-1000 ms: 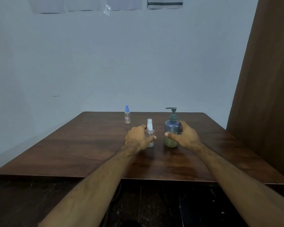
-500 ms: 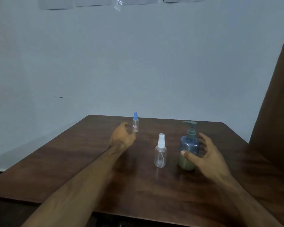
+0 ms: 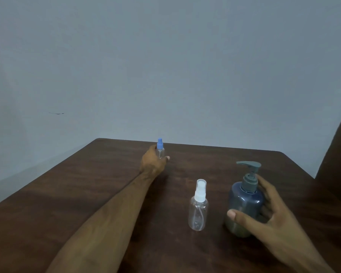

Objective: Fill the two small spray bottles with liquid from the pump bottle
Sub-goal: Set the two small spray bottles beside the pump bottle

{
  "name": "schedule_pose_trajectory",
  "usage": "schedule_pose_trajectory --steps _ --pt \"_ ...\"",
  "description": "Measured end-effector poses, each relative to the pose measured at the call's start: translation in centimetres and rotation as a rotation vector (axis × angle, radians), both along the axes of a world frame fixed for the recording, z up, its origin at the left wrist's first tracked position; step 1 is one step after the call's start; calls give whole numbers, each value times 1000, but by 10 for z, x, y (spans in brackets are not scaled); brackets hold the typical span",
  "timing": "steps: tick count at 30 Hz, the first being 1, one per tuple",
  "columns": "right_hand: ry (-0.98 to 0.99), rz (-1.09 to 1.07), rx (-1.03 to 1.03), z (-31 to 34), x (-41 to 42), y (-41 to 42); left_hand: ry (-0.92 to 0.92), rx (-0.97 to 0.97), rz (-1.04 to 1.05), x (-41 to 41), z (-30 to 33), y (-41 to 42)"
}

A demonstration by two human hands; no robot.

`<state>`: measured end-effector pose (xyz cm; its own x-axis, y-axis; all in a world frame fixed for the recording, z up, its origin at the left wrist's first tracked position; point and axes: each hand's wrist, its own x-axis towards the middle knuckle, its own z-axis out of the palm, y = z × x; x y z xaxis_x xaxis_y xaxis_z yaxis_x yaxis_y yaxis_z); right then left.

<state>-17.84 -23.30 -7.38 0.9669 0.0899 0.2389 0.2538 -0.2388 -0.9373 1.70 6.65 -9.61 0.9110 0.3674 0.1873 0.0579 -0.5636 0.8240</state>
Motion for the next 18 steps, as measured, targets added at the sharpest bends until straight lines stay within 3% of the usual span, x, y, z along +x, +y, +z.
schedule_pose_trajectory --steps 7,18 --pt "-11 -25 1 1 1 1 22 89 -22 -30 -1 2" --pt "-48 -96 8 -9 -18 -6 58 137 -176 -178 6 6"
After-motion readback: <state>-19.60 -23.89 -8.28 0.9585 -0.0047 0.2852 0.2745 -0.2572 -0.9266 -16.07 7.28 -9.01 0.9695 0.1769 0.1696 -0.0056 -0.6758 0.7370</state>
